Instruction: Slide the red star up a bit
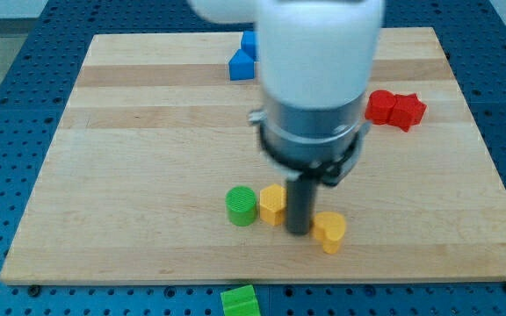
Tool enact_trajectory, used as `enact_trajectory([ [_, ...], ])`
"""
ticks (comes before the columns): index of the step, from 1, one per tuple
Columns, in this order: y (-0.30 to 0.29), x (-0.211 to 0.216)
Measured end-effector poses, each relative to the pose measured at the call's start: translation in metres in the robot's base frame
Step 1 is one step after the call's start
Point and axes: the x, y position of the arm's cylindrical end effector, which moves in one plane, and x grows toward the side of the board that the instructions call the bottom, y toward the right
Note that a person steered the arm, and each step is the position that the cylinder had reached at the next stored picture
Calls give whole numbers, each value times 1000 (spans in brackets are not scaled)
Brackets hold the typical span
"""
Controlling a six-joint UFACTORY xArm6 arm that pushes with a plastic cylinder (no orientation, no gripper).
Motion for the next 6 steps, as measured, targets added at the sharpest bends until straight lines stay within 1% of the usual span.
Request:
enact_trajectory([
  [1,49,-51],
  [2,90,-90],
  [4,162,-154],
  [5,168,-170],
  [6,168,-170],
])
